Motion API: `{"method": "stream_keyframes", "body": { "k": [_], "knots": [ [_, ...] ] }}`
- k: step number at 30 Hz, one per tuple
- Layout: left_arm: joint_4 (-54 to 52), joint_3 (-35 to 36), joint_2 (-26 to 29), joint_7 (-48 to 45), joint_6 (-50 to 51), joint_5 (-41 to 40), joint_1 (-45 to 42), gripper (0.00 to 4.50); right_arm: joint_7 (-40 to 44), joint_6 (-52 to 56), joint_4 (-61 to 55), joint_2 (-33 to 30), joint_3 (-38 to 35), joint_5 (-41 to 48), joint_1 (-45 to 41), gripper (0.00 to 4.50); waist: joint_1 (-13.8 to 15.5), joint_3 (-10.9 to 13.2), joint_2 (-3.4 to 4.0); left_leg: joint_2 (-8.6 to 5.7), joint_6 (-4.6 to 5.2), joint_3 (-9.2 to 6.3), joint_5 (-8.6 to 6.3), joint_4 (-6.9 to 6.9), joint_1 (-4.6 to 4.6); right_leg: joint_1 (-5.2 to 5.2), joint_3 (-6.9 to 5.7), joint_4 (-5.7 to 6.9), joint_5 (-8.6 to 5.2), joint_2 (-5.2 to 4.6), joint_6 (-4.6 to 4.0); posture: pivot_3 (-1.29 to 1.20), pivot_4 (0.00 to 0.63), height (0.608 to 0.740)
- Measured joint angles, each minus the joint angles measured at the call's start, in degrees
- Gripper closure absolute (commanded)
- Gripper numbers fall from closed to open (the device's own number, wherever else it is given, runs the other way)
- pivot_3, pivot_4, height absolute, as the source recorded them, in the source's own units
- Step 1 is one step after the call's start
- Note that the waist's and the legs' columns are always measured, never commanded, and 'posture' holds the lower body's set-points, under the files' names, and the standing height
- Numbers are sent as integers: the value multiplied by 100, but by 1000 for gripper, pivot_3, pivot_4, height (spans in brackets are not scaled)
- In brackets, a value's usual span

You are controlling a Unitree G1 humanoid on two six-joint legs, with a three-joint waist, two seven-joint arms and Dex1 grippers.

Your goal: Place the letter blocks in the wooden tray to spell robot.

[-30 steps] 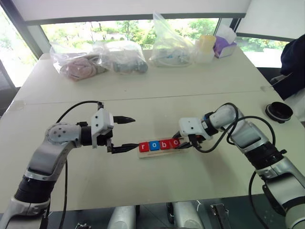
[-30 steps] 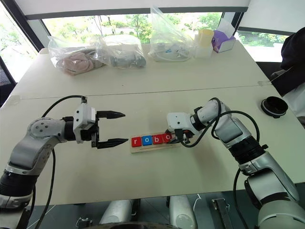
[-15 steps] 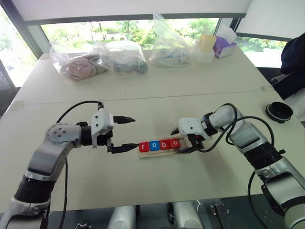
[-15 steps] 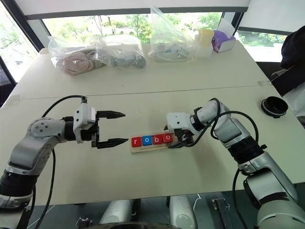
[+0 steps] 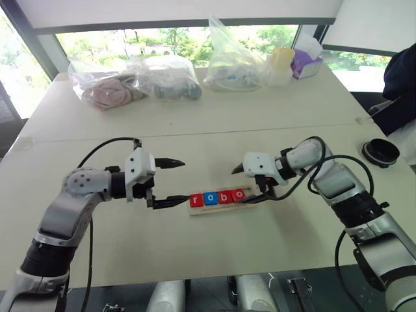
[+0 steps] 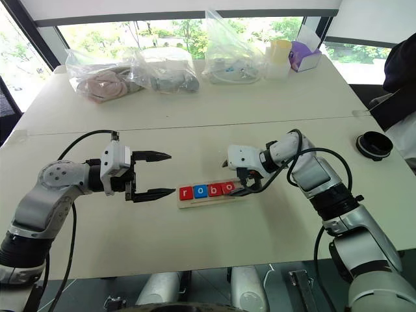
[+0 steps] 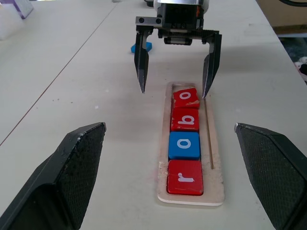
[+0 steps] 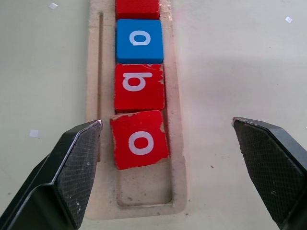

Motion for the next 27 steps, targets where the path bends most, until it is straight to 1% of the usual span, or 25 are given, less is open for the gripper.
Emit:
{"method": "stream_keyframes", "body": {
  "k": [4, 8, 13, 16, 19, 24, 27],
  "knots": [
    [0, -3, -11, -2, 0, 0, 2, 0, -184, -90, 157, 163, -7, -17, 0, 45, -4, 0, 0, 0, 0, 0, 0, 0, 0, 0, 0, 1, 1, 0, 0, 0, 150, 740],
    [0, -3, -11, -2, 0, 0, 14, 0, -232, -104, 193, 174, -22, -13, -16, 45, -3, 0, 0, 0, 0, 0, 0, 0, 0, 0, 0, 1, 1, 0, 0, 0, 150, 740],
    [0, -3, -11, 0, 0, 0, 18, 0, -179, 143, 78, 173, -126, 84, -27, 45, -1, 0, 0, 0, 0, 0, 0, 0, 0, 0, 0, 1, 1, 0, 0, 0, 150, 740],
    [0, -4, -11, 0, 0, 1, 19, 0, -146, 292, -84, 78, -286, 213, -50, 45, 0, 0, 0, 0, 0, -1, 0, 0, 0, 0, 0, 1, 1, 0, 0, 0, 150, 740],
    [3, -4, -11, -2, -1, 1, 19, 0, -194, 370, -122, -193, -548, 262, -49, 45, 17, 0, 0, -1, 0, 0, 0, 1, 0, 1, 0, 0, 0, -2, -1, 0, 150, 740],
    [6, -20, -26, -6, -8, 1, 17, 0, -970, 613, 150, -323, -1079, 169, -49, 45, -6, 0, 0, -1, 0, 2, 0, 1, 1, 0, 1, 1, 1, 0, -4, 0, 150, 740],
    [7, -31, -74, -9, -13, 2, 17, 0, -2111, 1203, 372, -188, -1462, -94, -8, 45, 0, 0, 1, -1, -1, 2, 0, 0, 0, -2, 3, 3, 2, 0, -6, 0, 150, 740]
  ]
}}
